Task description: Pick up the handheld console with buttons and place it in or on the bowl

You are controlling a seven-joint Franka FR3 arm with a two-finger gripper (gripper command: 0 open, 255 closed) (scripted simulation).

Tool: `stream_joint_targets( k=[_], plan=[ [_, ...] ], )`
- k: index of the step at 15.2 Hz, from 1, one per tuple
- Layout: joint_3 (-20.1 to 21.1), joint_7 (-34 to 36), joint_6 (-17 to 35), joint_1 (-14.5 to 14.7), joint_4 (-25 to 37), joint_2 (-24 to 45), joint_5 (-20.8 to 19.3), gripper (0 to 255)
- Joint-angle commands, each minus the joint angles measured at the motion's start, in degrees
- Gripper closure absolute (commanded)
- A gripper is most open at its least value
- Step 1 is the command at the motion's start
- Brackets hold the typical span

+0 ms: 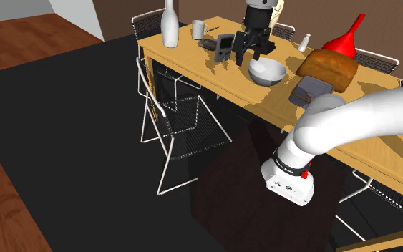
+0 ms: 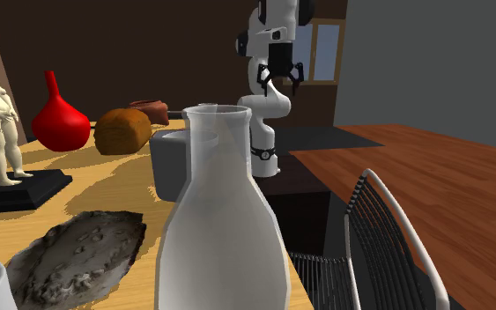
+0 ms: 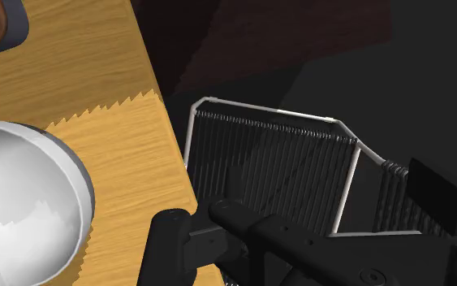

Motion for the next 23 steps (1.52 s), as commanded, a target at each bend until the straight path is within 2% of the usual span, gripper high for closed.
stream_joint_targets(
  k=[1, 7, 13, 18, 23],
  plan=[
    [0.00, 0.00, 0.00, 0.00, 0.00, 0.00, 0.00, 0],
    [-7.53, -14.00, 4.84, 0.03, 3.49, 7.48, -5.50, 0],
    [-14.39, -27.72, 9.64, 0.98, 10.12, 17.60, -8.03, 0],
    [-19.34, -39.38, 12.83, 2.00, 17.93, 27.64, -7.22, 0],
    [-23.11, -51.37, 14.59, 2.28, 27.88, 39.00, -3.59, 0]
  ],
)
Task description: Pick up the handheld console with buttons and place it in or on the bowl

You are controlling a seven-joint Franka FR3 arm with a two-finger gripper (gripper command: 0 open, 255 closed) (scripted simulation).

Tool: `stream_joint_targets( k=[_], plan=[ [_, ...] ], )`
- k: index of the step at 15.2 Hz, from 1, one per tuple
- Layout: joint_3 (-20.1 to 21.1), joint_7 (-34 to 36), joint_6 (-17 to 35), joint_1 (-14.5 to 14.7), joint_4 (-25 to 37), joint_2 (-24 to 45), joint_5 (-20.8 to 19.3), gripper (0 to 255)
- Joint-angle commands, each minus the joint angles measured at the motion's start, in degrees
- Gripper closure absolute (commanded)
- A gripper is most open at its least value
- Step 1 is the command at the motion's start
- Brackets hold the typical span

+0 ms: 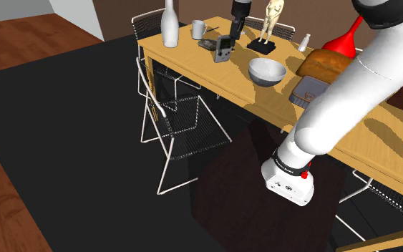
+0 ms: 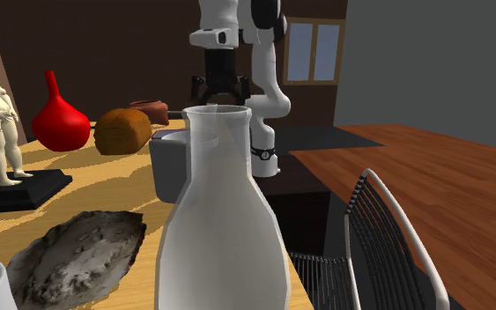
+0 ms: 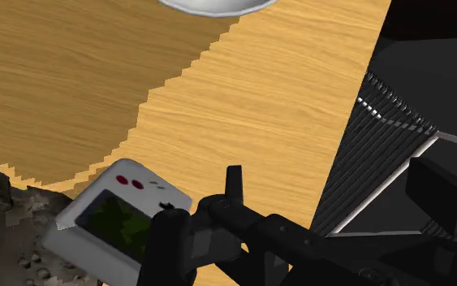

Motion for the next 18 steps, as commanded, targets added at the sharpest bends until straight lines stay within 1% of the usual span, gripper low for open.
stream_joint_targets(
  k=[1, 3, 6, 11, 18],
  plan=[
    [-1.51, -5.56, 0.07, -0.29, 5.14, 5.24, 2.01, 0],
    [-2.28, -10.26, 0.01, -0.88, 10.00, 10.18, 4.25, 0],
    [-2.60, -16.89, -0.86, -2.61, 18.19, 17.80, 7.84, 0],
    [-1.25, -25.99, -4.56, -7.24, 34.95, 31.05, 13.41, 0],
    [-0.98, -26.22, 0.82, -6.82, 29.53, 31.06, 13.49, 0]
  ],
)
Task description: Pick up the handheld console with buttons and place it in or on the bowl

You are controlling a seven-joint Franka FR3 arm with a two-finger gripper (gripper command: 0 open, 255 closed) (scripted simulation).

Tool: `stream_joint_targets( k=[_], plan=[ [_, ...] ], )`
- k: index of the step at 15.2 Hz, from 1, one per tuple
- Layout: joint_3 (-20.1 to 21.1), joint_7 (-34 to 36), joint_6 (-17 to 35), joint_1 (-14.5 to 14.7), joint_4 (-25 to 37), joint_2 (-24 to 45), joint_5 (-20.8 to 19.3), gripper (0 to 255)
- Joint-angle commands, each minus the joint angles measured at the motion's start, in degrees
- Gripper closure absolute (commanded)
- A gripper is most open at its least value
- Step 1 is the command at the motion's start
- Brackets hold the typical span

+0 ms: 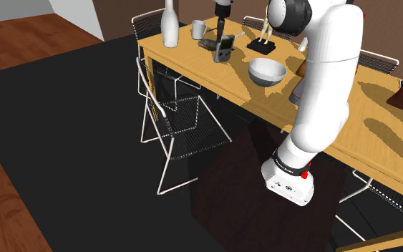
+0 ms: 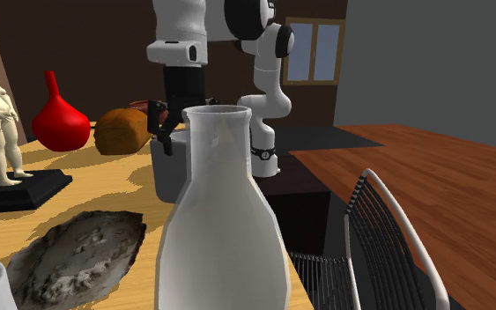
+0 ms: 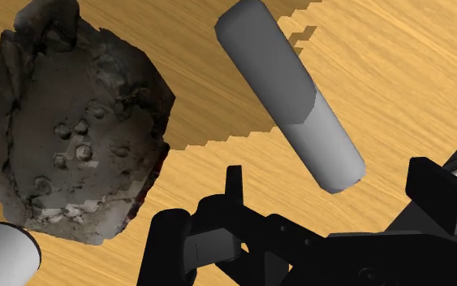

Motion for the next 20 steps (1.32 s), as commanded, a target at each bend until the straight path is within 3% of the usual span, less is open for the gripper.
stream_joint_targets(
  k=[1, 9, 10, 20],
  plan=[
    [0.04, -0.08, 1.31, 0.10, -1.27, 0.03, 0.05, 0],
    [0.04, -0.08, 1.30, 0.10, -1.26, 0.03, 0.05, 0],
    [0.04, -0.08, 1.30, 0.10, -1.26, 0.03, 0.05, 255],
    [0.01, -0.04, 0.57, 0.05, -0.58, -0.03, 0.01, 255]
  ],
)
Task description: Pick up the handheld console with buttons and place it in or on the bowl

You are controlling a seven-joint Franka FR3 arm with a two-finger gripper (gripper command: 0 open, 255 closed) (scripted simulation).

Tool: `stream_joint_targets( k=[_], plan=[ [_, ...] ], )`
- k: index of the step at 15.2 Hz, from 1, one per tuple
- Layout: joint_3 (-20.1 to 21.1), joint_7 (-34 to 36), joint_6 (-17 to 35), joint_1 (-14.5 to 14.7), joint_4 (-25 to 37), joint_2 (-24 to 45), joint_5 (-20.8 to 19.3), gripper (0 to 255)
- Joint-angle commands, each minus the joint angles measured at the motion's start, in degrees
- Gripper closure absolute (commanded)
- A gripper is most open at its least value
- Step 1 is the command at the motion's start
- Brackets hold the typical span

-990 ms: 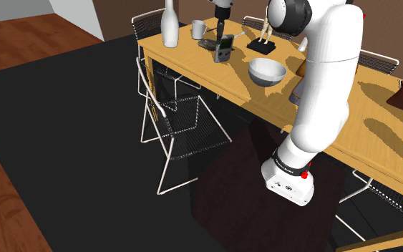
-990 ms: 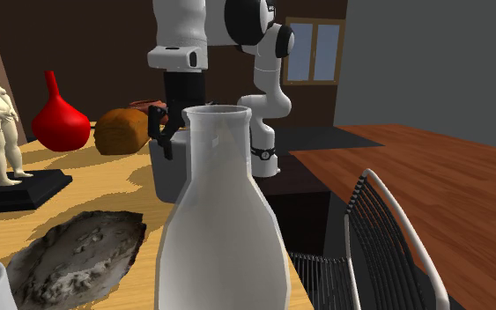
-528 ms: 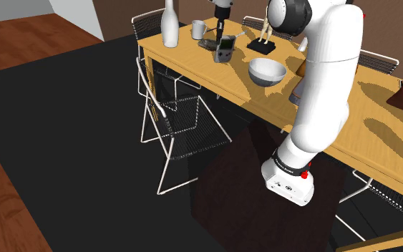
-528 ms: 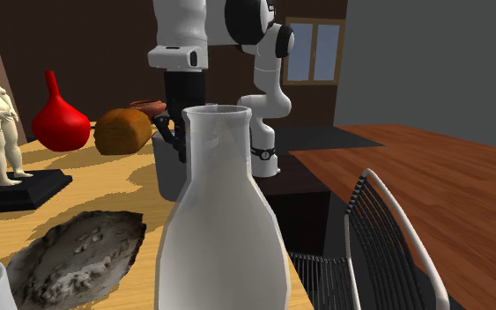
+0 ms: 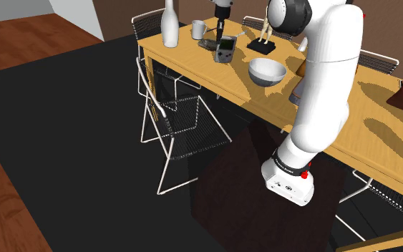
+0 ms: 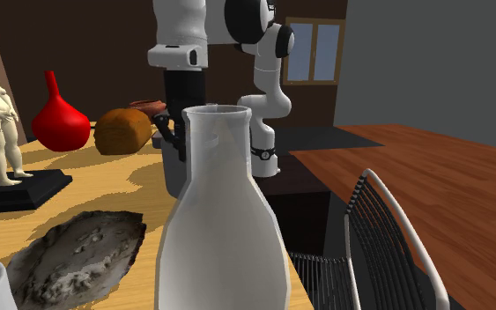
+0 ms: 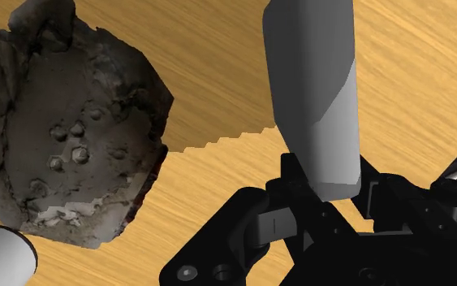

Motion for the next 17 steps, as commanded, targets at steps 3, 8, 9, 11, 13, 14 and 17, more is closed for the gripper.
stream_joint_targets(
  k=[3, 8, 9, 11, 13, 14, 17],
  plan=[
    [-0.11, 0.09, -2.60, -0.24, 2.52, -0.13, -0.11, 255],
    [-0.21, 0.20, -6.56, -0.72, 6.70, 0.07, -0.10, 255],
    [-0.22, 0.22, -7.38, -0.84, 7.62, 0.16, -0.07, 255],
    [-0.25, 0.24, -9.06, -1.11, 9.55, 0.41, 0.01, 255],
    [-0.26, 0.25, -10.79, -1.43, 11.62, 0.75, 0.13, 255],
    [-0.26, 0.25, -11.68, -1.61, 12.71, 0.95, 0.21, 255],
    [-0.26, 0.26, -14.45, -2.23, 16.24, 1.71, 0.51, 255]
  ],
)
